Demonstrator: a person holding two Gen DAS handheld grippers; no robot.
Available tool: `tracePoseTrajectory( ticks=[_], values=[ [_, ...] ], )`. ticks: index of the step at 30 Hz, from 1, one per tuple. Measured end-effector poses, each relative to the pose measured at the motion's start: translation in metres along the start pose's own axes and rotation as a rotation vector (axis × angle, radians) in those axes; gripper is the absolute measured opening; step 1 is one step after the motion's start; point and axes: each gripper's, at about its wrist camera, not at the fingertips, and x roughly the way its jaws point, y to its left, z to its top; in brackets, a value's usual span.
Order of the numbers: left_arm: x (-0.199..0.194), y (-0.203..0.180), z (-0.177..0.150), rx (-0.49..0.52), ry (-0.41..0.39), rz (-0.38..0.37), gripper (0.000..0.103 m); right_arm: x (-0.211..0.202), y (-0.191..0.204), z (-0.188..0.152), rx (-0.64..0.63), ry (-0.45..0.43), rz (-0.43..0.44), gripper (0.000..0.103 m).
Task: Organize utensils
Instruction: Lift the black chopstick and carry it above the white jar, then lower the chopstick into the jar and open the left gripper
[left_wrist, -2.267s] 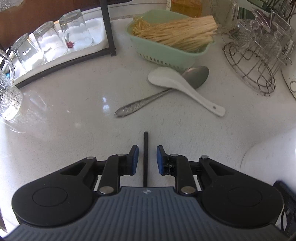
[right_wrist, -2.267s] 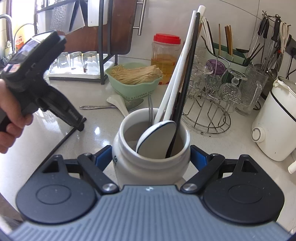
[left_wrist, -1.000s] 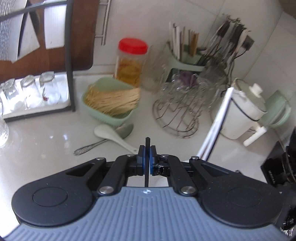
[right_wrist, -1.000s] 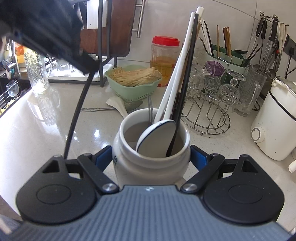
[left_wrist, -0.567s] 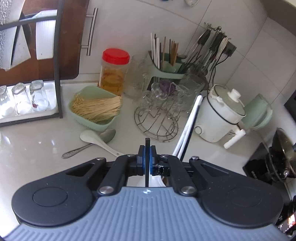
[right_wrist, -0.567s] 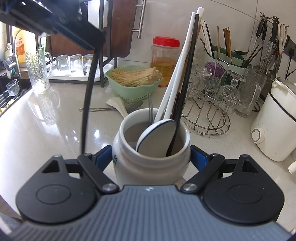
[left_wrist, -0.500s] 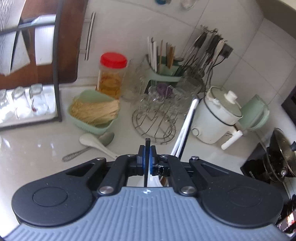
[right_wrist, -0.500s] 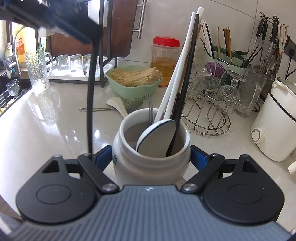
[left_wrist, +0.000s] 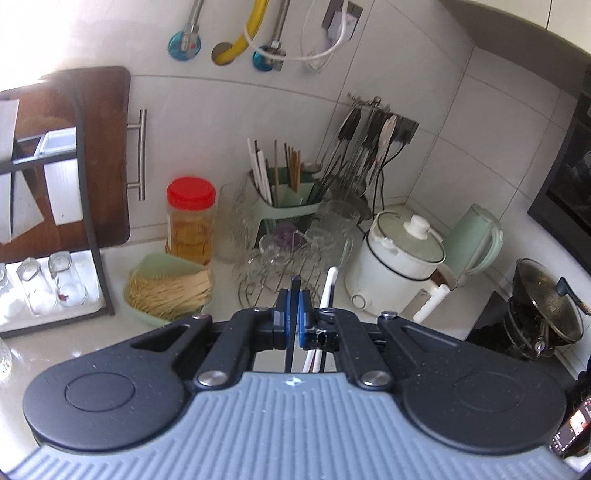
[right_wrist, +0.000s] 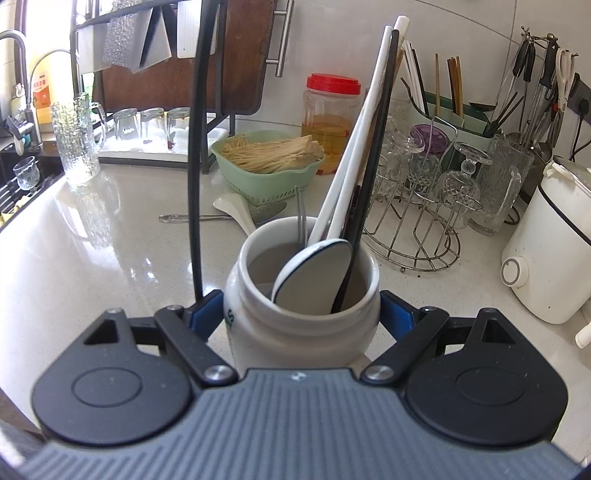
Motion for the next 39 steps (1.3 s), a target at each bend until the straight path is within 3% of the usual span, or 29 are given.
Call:
tracePoseTrajectory(
  ticks=[26, 39],
  values=[
    [-0.032, -0.027, 0.042, 0.097, -0.102, -0.052, 0.005, 0.004, 0.000, 0.001, 0.002, -0.010, 0.004, 0.091],
    [0.025, -0.038, 0.013, 0.145, 0.016, -0.033, 0.005, 0.004, 0.001, 0.001, 0.001, -0.013, 0.004, 0.091]
  ],
)
